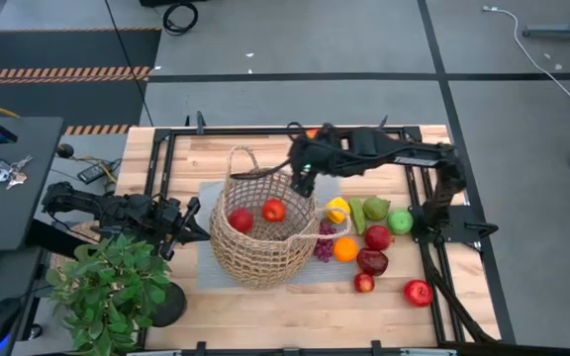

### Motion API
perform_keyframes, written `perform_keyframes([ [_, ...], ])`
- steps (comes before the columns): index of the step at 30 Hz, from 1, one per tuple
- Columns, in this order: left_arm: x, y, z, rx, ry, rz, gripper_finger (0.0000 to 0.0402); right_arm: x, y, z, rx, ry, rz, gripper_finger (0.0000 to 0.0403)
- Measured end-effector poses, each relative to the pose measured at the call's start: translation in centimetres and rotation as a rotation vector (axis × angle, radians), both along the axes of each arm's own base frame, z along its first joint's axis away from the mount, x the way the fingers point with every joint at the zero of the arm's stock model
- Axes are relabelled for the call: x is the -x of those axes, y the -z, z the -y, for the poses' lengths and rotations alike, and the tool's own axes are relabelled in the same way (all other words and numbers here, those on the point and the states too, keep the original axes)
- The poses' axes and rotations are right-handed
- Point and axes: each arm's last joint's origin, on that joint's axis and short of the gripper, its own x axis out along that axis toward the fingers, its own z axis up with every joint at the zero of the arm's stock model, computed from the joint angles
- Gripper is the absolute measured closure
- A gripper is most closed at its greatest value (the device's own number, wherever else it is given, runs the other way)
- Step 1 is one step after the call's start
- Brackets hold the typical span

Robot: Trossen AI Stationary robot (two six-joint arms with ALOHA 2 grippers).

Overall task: Build produce basket
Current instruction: Put the orange mango into the basket

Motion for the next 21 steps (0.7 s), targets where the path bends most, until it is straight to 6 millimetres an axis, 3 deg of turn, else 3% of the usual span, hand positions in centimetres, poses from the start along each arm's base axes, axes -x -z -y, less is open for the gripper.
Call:
perform_keyframes([
  [5, 0.0, 0.0, 0.0, 0.000, 0.000, 0.000, 0.0368, 3.2, 2.1, 2.7, 0.067, 0.105, -0.043, 0.0039],
  [13, 0.0, 0.0, 0.0, 0.000, 0.000, 0.000, 0.0372, 8.4, 6.5, 9.2, -0.001, 0.124, 0.125, 0.0039],
  [21, 0.0, 0.0, 0.0, 0.000, 0.000, 0.000, 0.0368, 10.7, 11.3, 15.8, -0.046, 0.076, 0.141, 0.0039],
])
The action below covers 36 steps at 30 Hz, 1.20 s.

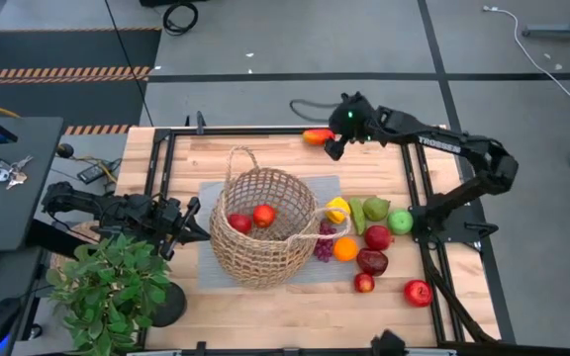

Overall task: Build produce basket
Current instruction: Put the orange mango into the basket

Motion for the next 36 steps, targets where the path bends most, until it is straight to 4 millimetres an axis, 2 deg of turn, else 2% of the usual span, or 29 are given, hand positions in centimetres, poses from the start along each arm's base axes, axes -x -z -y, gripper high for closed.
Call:
perform_keyframes([
  [6, 0.0, 0.0, 0.0, 0.001, 0.000, 0.000, 0.0373, 0.0, 2.0, 5.0, -0.103, 0.021, 0.001, 0.0039],
  [12, 0.0, 0.0, 0.0, 0.000, 0.000, 0.000, 0.0366, -1.1, 4.2, 8.2, -0.156, -0.063, -0.068, 0.0039],
  [20, 0.0, 0.0, 0.0, 0.000, 0.000, 0.000, 0.0373, -3.4, 6.3, 8.9, -0.122, -0.244, -0.230, 0.0016],
  [30, 0.0, 0.0, 0.0, 0.000, 0.000, 0.000, 0.0366, -3.7, 9.8, 10.8, -0.124, -0.304, -0.335, 0.0009],
  [36, 0.0, 0.0, 0.0, 0.001, 0.000, 0.000, 0.0374, -3.6, 10.0, 11.0, -0.133, -0.295, -0.335, 0.0018],
])
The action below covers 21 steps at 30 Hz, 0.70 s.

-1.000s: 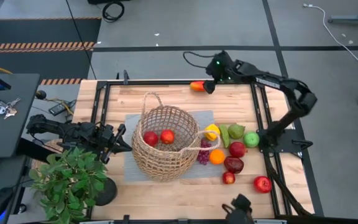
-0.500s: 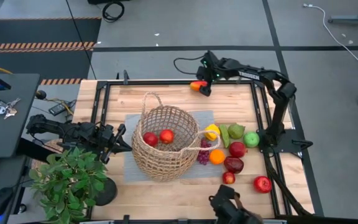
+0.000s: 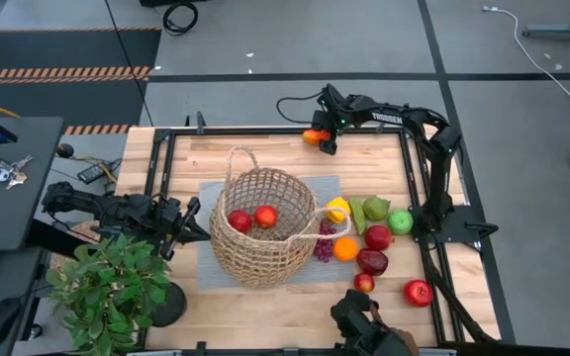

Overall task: Build produce basket
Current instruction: Put the orange mango into the basket

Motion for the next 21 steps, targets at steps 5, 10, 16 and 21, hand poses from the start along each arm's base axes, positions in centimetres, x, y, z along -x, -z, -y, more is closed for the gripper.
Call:
perform_keyframes([
  [5, 0.0, 0.0, 0.0, -0.001, 0.000, 0.000, 0.0369, -0.1, 0.9, 0.2, -0.003, 0.012, -0.034, 0.0033],
  [10, 0.0, 0.0, 0.0, 0.000, 0.001, 0.001, 0.0367, -0.6, 1.6, 0.3, 0.033, 0.020, -0.056, 0.0042],
  [16, 0.0, 0.0, 0.0, -0.001, 0.000, 0.001, 0.0374, -1.0, 1.7, 0.0, 0.069, 0.032, -0.077, 0.0063],
  [21, 0.0, 0.0, 0.0, 0.000, 0.000, 0.001, 0.0368, -1.0, 1.7, -0.1, 0.068, 0.034, -0.085, 0.0093],
])
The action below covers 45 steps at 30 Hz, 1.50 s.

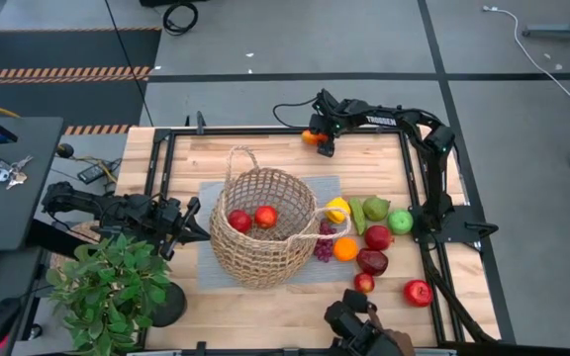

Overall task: Build produce basket
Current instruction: Put the orange mango into the basket

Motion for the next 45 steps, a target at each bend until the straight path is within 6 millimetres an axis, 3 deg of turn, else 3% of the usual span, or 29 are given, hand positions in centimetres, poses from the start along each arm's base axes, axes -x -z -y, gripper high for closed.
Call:
perform_keyframes([
  [11, 0.0, 0.0, 0.0, 0.000, 0.000, 0.000, 0.0374, -0.7, 0.0, -1.2, -0.024, -0.001, -0.022, 0.0121],
  [16, 0.0, 0.0, 0.0, -0.001, 0.000, 0.000, 0.0368, -0.5, -1.2, -1.9, -0.005, -0.002, -0.030, 0.0122],
  [22, 0.0, 0.0, 0.0, 0.000, 0.000, 0.000, 0.0369, 0.4, -5.6, -2.7, 0.081, 0.039, 0.058, 0.0123],
  [26, 0.0, 0.0, 0.0, 0.000, 0.000, 0.000, 0.0374, 1.5, -9.8, -4.0, 0.107, 0.055, 0.190, 0.0123],
  [35, 0.0, 0.0, 0.0, 0.000, 0.000, 0.000, 0.0366, 4.3, -18.8, -9.1, -0.159, -0.073, 0.724, 0.0123],
  [39, 0.0, 0.0, 0.0, 0.000, 0.000, 0.000, 0.0371, 4.6, -20.8, -11.8, -0.319, -0.083, 0.843, 0.0123],
  [45, 0.0, 0.0, 0.0, 0.000, 0.000, 0.000, 0.0371, 3.3, -21.9, -16.5, -0.393, -0.042, 0.852, 0.0123],
])
